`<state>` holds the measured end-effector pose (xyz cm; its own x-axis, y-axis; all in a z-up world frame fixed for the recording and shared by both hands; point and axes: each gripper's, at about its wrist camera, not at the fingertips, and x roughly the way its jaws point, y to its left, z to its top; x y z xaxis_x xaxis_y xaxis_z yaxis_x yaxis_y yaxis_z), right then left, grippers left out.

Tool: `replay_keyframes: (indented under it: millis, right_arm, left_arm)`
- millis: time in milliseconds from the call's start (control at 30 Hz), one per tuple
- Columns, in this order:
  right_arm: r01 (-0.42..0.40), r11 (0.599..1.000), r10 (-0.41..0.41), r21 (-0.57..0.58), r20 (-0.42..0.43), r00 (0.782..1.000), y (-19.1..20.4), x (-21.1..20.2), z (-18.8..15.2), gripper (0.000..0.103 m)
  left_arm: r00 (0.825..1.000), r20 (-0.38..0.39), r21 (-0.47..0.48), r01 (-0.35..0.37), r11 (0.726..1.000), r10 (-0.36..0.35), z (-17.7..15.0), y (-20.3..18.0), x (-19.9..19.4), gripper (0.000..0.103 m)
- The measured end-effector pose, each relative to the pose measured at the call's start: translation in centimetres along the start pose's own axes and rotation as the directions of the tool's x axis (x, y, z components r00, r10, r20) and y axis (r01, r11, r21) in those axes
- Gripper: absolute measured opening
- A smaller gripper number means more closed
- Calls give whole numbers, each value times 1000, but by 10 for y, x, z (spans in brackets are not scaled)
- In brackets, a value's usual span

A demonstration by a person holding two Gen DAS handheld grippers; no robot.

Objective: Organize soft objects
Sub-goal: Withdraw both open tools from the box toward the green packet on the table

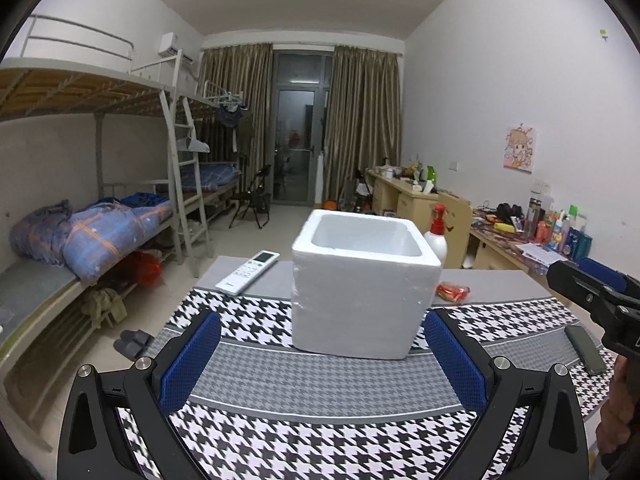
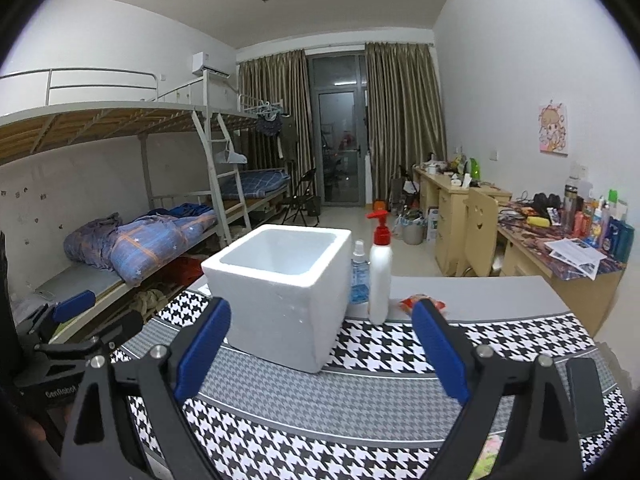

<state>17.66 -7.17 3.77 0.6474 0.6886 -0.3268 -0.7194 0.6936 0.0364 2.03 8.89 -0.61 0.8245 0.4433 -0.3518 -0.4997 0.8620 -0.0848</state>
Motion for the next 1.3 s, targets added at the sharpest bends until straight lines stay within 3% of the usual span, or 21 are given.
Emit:
replay_keyframes:
  millis: [300,1000,1300]
  right_arm:
    - [12,1000,-13,17,4,1000,-9,-15,-14,94]
    - [55,998,-55,19,22,998,-45,-56,-29,95]
    - [167,986,-167,-6,-59,984,-82,-65,-38,95]
  left_arm:
    - [1000,8,-12,-13,1000,13,-16,-3,-3,102]
    - [997,11,-11,81,997,-81,-62,-31,-5,102]
    - [992,51,-65,115,991,-112,-67,-53,2,102]
